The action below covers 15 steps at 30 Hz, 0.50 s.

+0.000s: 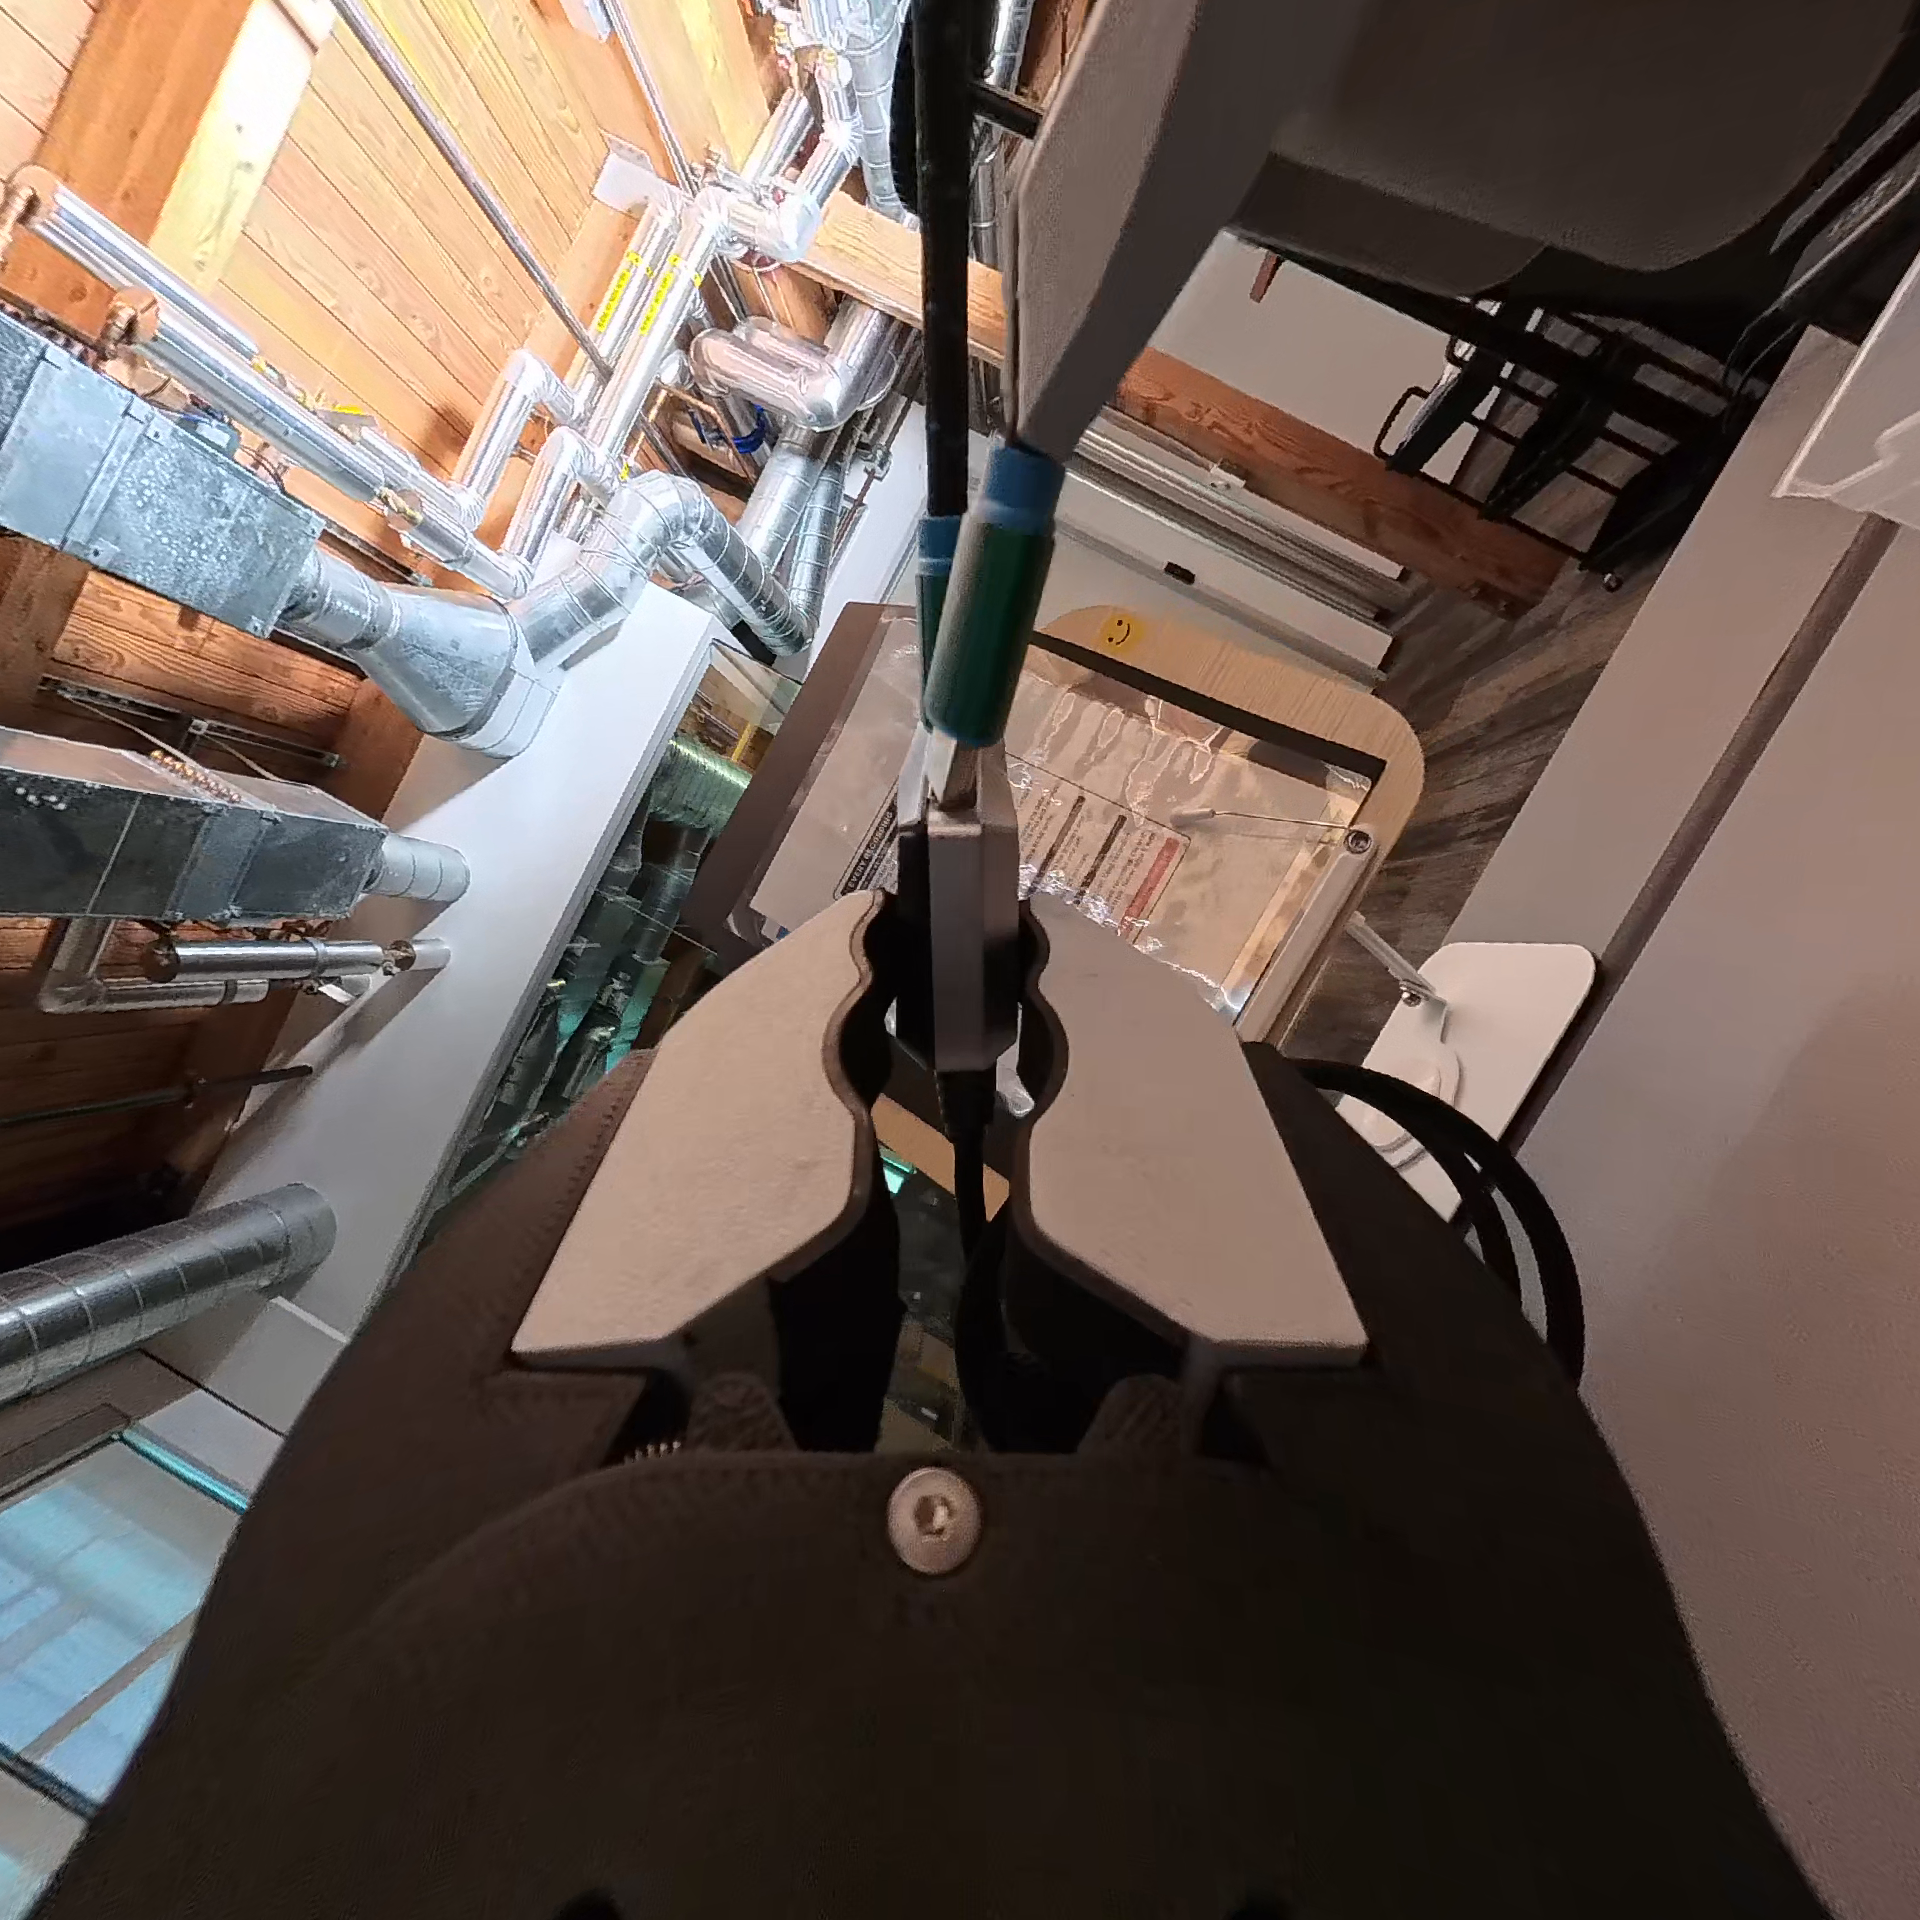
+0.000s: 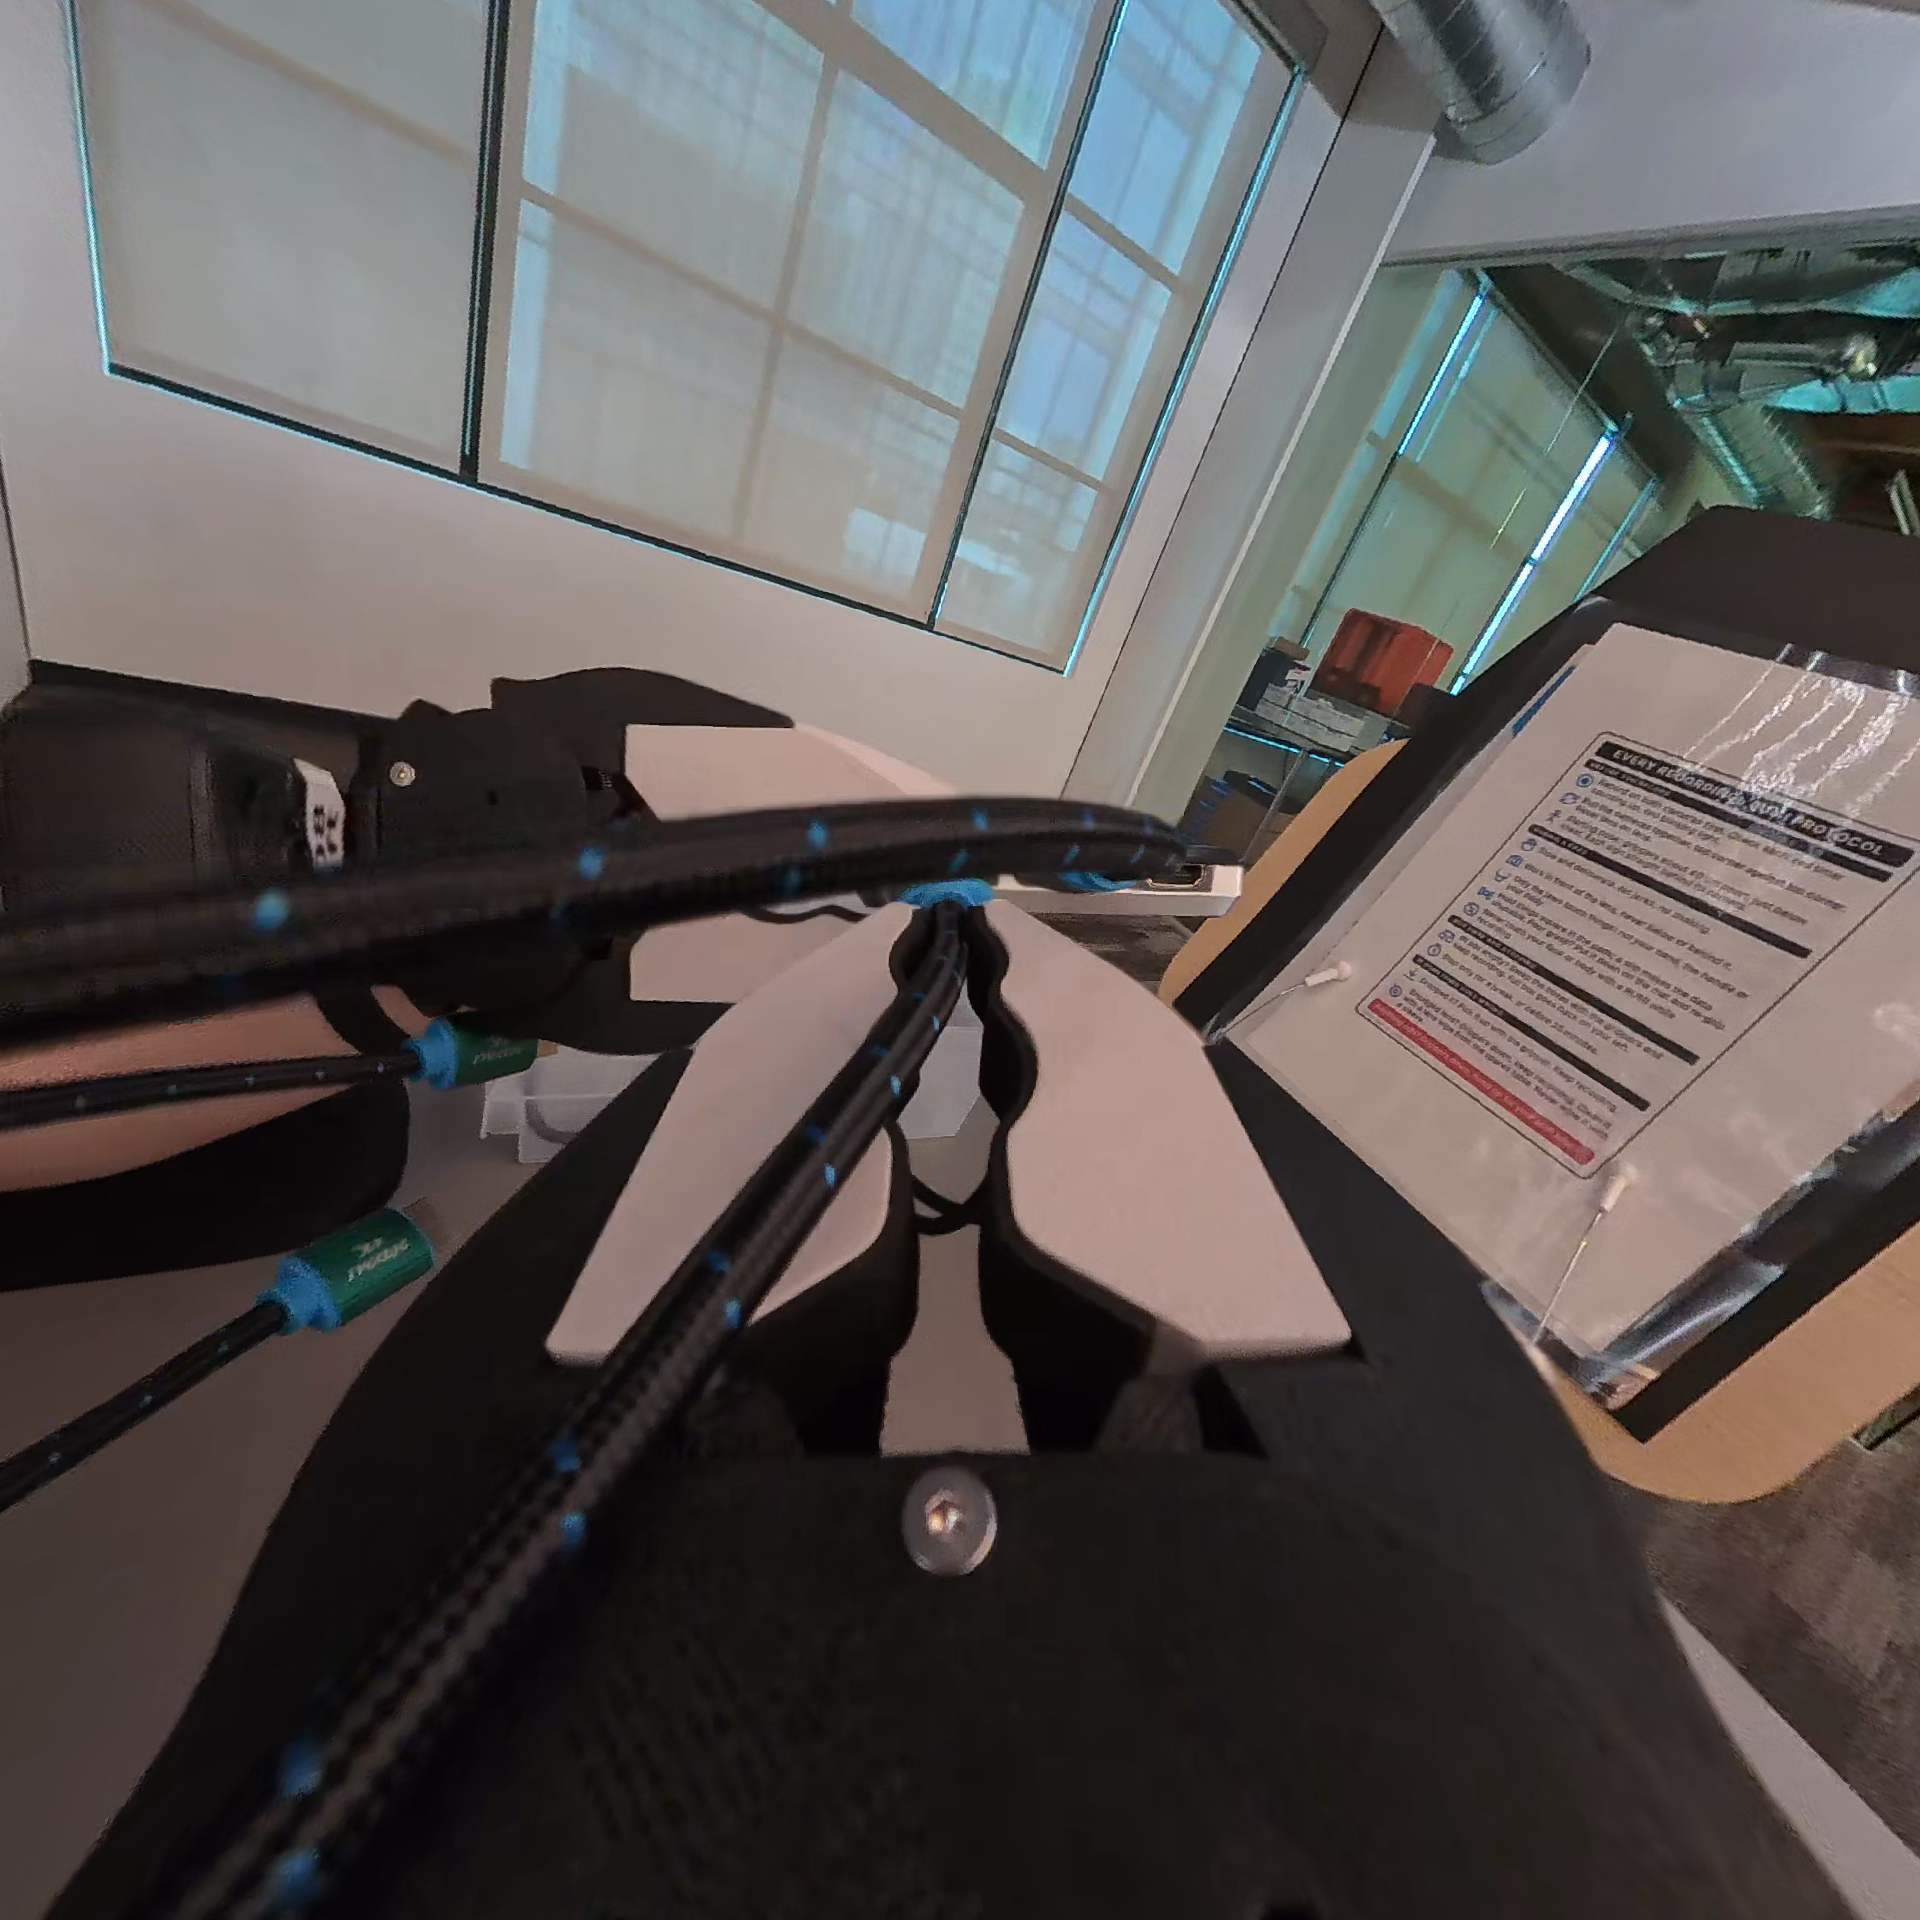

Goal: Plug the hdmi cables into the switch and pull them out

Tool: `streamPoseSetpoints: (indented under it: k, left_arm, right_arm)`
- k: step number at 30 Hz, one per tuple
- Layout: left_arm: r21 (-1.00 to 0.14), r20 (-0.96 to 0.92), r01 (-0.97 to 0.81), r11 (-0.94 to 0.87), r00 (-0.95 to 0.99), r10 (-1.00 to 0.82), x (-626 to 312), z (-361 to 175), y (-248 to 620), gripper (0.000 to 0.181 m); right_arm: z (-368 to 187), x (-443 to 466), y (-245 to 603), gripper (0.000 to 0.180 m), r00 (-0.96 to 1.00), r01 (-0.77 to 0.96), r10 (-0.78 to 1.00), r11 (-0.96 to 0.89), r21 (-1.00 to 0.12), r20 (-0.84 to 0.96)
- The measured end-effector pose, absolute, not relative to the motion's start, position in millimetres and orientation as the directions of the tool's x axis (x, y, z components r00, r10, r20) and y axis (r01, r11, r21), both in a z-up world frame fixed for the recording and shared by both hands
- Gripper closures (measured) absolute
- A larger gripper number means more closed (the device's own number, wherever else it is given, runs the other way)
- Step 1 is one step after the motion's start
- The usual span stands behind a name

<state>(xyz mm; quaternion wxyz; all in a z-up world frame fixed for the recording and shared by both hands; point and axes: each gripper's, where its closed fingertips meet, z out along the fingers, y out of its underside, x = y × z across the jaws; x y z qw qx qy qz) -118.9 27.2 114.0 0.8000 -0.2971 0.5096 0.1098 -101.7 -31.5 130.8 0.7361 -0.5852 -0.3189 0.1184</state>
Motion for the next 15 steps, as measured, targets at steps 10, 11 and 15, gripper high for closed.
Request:
streamPoseSetpoints:
  k: [10, 11, 15]
  left_arm:
    - [-0.312, -0.879, -0.492, 0.813, 0.475, -0.050, -122.1, 118.9, 24.5, 0.161]
    - [-0.306, -0.880, -0.494, 0.814, 0.472, -0.044, -121.9, 118.6, 24.1, 0.161]
    - [-0.286, -0.885, -0.504, 0.815, 0.466, -0.023, -121.2, 118.6, 23.3, 0.161]
  right_arm:
    - [133.5, -98.3, -29.6, 0.173, 0.773, 0.058, 0.605, 0.235, -0.970, 0.193]
    - [133.5, -97.4, -28.9, 0.173, 0.775, 0.041, 0.608, 0.223, -0.974, 0.172]
    - [132.4, -96.4, -27.7, 0.173, 0.769, 0.010, 0.625, 0.203, -0.979, 0.137]
